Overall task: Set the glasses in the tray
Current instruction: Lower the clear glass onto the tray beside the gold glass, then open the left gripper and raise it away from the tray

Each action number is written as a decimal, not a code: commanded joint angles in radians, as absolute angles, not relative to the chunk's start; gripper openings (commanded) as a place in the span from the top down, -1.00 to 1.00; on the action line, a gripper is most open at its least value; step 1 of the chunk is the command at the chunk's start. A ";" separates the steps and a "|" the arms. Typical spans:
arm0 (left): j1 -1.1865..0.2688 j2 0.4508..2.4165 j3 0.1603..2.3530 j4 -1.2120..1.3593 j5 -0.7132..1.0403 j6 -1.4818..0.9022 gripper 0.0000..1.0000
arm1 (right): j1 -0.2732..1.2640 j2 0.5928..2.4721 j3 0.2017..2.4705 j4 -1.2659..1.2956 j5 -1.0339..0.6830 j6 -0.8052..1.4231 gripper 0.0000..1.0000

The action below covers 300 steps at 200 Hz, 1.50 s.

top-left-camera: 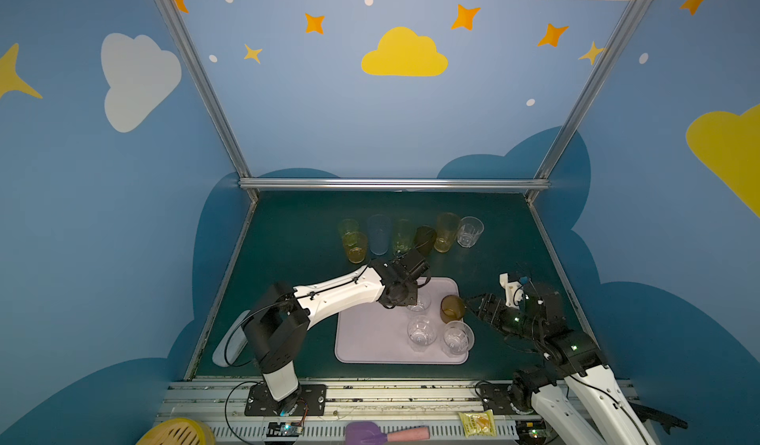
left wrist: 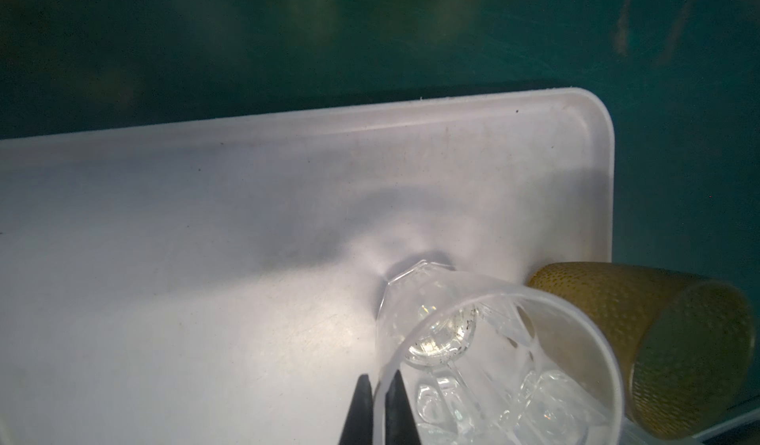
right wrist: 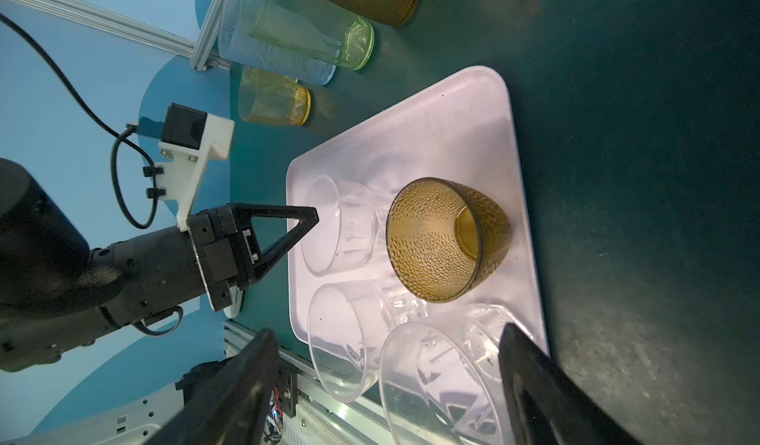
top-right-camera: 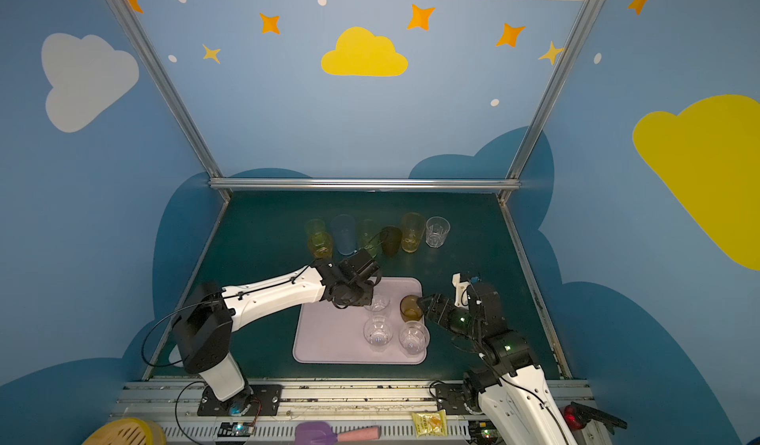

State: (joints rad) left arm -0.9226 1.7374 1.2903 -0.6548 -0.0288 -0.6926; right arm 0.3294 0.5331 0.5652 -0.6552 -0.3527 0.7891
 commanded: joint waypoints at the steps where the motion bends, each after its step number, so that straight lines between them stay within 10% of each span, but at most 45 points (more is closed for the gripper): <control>1: -0.932 1.761 1.321 -0.666 -0.016 -0.687 0.92 | 0.327 0.541 0.556 -0.646 -0.337 0.787 -0.67; 118: -0.941 1.776 1.337 -0.688 -0.021 -0.678 0.92 | 0.325 0.561 0.548 -0.634 -0.344 0.788 -0.67; 300: -0.927 1.643 1.331 -0.726 -0.111 -0.674 0.00 | 0.325 0.560 0.564 -0.640 -0.344 0.797 -0.67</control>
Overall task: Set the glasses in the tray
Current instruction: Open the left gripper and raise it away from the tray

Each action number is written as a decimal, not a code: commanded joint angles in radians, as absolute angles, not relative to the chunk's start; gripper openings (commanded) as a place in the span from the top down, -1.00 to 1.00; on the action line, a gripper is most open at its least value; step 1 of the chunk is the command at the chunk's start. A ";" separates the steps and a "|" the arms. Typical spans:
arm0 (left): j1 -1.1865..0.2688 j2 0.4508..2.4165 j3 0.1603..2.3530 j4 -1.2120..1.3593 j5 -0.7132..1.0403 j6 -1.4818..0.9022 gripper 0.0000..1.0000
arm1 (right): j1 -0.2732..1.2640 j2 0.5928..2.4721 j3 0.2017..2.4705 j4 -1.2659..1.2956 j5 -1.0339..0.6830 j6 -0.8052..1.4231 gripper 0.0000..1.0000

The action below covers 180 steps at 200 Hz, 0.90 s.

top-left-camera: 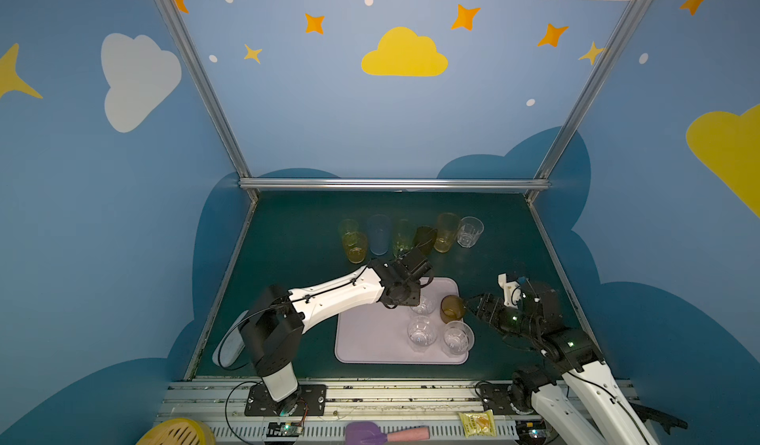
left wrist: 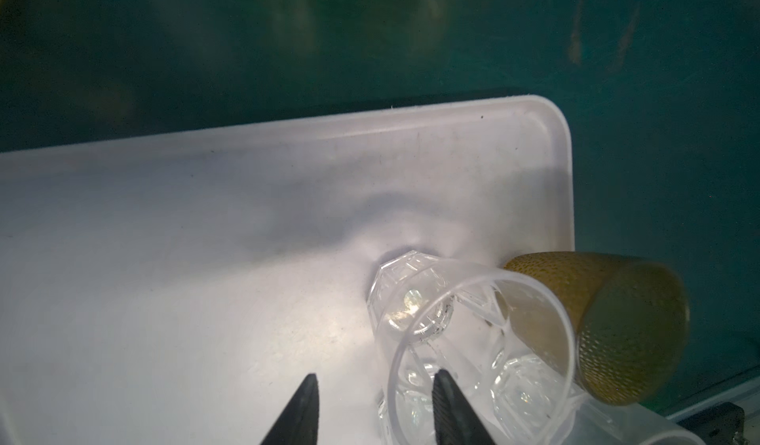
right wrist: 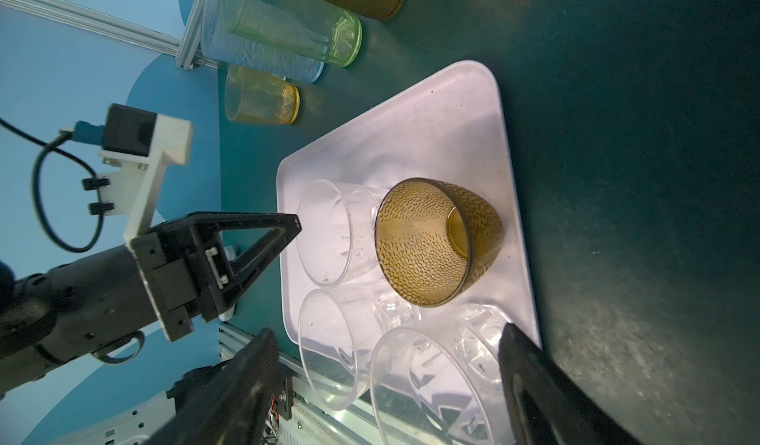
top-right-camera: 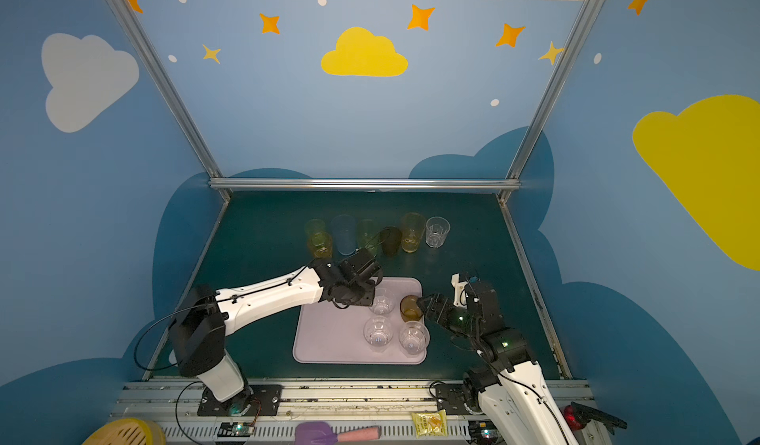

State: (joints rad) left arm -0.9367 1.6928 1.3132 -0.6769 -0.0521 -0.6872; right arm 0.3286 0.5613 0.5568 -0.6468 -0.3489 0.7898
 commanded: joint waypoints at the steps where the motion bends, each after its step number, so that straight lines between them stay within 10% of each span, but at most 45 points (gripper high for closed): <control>1: -0.927 1.641 1.331 -0.727 -0.111 -0.673 -0.01 | 0.325 0.560 0.564 -0.641 -0.344 0.797 -0.67; 33: -0.915 1.579 1.311 -0.738 -0.151 -0.635 -0.09 | 0.325 0.563 0.578 -0.661 -0.330 0.798 -0.66; 105: -0.857 1.335 1.170 -0.708 -0.318 -0.598 -1.00 | 0.321 0.624 0.654 -0.691 -0.302 0.767 -0.67; 180: -0.725 1.086 0.967 -0.624 -0.290 -0.642 -0.99 | 0.307 0.734 0.784 -0.713 -0.240 0.744 -0.67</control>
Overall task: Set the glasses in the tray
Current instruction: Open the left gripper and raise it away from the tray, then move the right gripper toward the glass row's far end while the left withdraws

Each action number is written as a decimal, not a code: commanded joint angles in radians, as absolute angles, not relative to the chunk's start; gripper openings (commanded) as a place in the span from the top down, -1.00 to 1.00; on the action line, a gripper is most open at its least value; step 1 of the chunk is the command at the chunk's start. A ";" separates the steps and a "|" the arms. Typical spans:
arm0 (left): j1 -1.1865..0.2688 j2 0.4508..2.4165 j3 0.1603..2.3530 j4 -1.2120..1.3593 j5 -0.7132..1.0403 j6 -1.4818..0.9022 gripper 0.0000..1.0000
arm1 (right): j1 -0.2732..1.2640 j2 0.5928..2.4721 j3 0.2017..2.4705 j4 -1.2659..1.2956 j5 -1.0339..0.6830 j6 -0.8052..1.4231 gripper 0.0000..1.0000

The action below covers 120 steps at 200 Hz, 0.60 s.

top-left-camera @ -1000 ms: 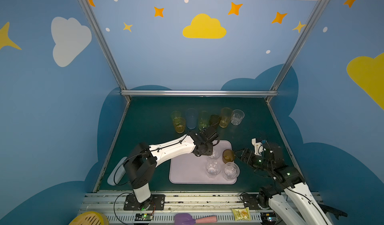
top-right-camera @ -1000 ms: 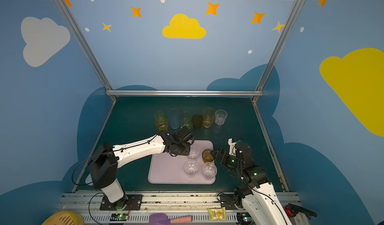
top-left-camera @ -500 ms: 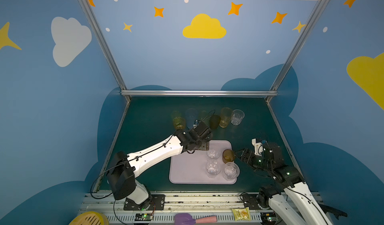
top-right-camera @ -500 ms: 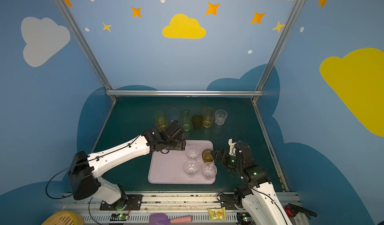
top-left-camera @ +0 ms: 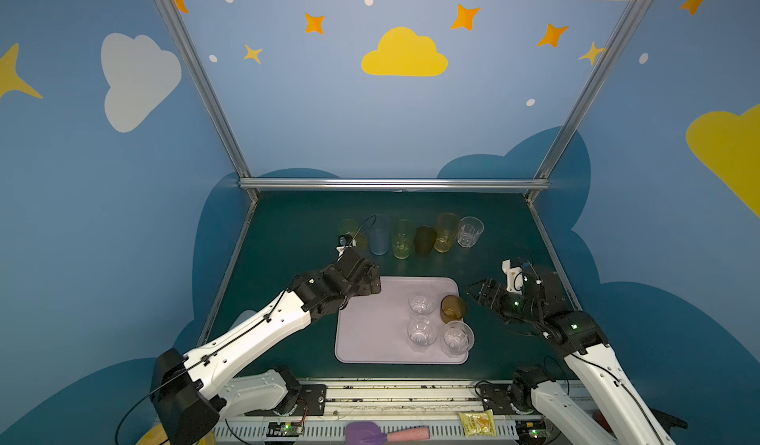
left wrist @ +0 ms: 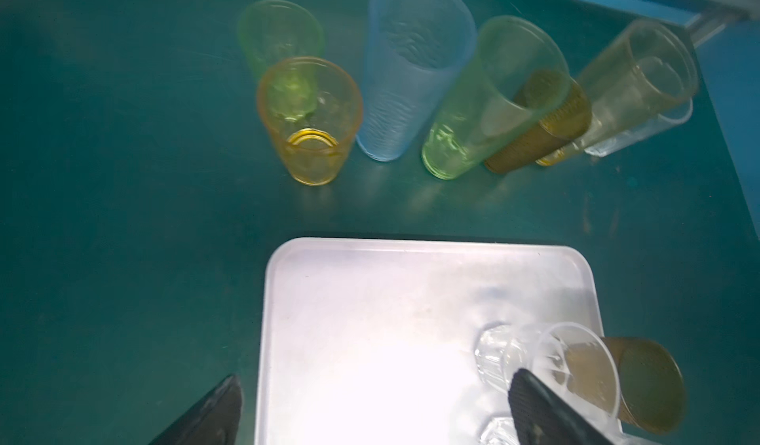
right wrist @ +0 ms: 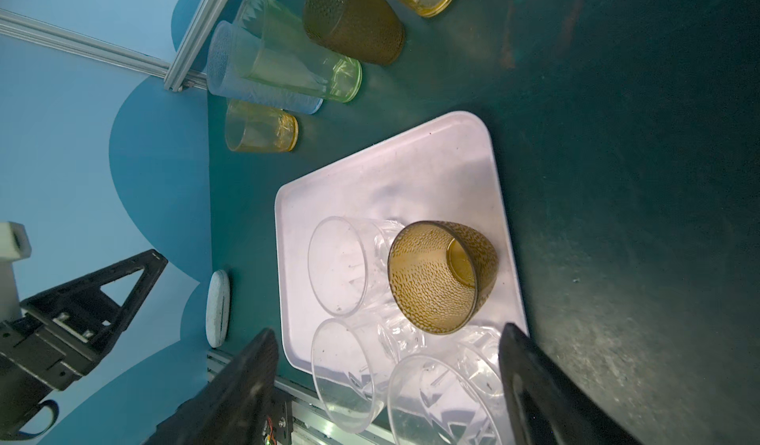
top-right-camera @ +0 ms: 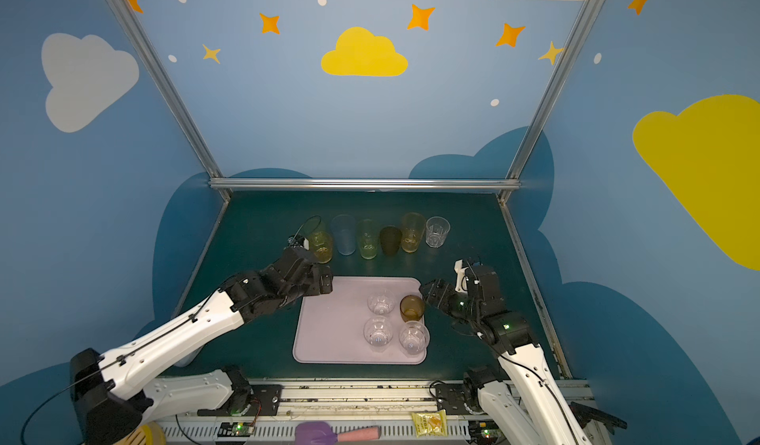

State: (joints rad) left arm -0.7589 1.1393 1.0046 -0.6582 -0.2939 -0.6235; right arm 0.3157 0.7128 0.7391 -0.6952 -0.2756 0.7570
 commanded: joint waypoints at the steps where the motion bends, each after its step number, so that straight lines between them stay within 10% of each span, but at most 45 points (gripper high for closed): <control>1: -0.722 1.084 0.965 -0.623 -0.288 -0.643 -0.99 | 0.307 0.734 0.786 -0.714 -0.240 0.744 -0.67; 120: -0.606 1.012 0.917 -0.586 -0.177 -0.628 -0.99 | 0.156 0.886 0.928 -0.746 -0.342 0.720 -0.67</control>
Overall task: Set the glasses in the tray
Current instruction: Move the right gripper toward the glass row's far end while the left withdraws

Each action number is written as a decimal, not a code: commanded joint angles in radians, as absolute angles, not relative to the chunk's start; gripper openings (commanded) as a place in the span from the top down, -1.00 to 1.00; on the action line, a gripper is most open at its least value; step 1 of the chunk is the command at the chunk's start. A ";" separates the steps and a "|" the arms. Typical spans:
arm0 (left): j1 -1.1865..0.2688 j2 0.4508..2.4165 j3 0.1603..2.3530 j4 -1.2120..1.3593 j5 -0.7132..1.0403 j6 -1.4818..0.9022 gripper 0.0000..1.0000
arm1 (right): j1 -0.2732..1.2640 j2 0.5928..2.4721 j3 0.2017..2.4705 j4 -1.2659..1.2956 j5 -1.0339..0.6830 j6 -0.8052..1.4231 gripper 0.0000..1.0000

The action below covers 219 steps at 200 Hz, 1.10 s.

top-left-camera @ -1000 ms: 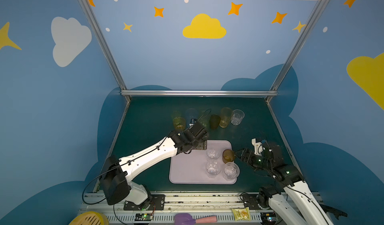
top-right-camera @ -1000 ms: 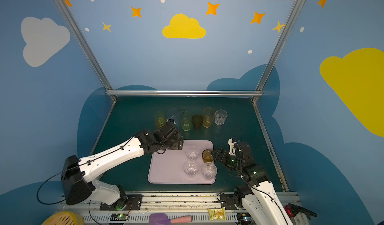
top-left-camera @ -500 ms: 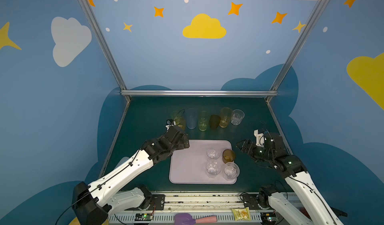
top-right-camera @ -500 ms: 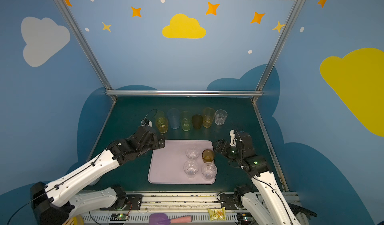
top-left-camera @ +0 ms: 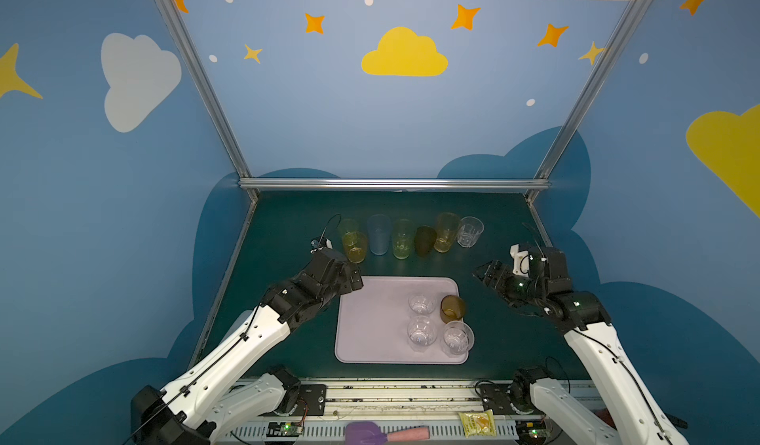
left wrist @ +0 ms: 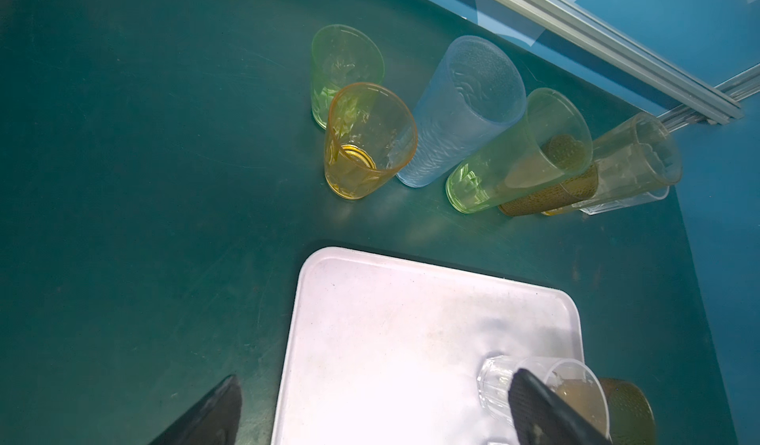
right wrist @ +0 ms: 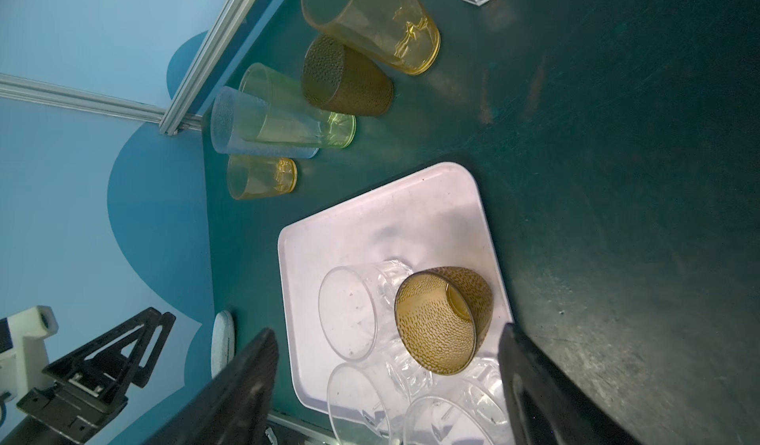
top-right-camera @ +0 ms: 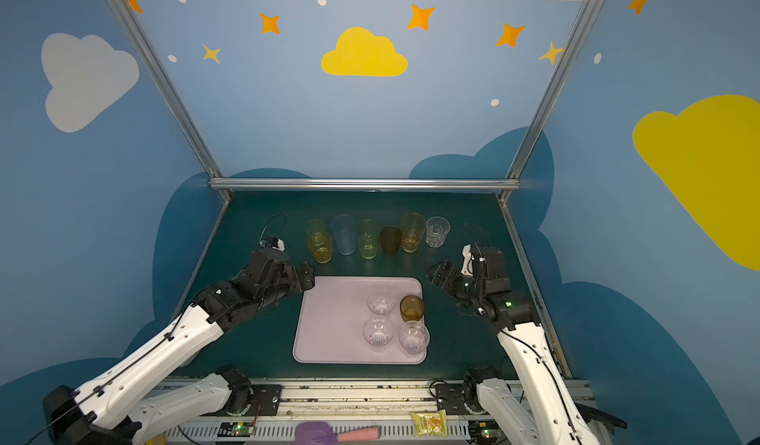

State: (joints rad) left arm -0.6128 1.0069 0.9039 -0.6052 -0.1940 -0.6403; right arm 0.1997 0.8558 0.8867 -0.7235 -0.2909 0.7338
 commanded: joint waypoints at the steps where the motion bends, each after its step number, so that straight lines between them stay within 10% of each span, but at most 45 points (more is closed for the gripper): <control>1: -0.606 1.012 0.917 -0.585 -0.177 -0.628 -0.99 | 0.153 0.888 0.930 -0.746 -0.345 0.720 -0.67; 146: -0.592 0.994 0.956 -0.480 -0.048 -0.503 -0.99 | -0.092 1.328 1.125 -0.547 -0.470 0.700 -0.56; 219: -0.586 1.048 0.994 -0.436 0.023 -0.390 -0.99 | -0.091 1.626 1.326 -0.488 -0.439 0.690 -0.11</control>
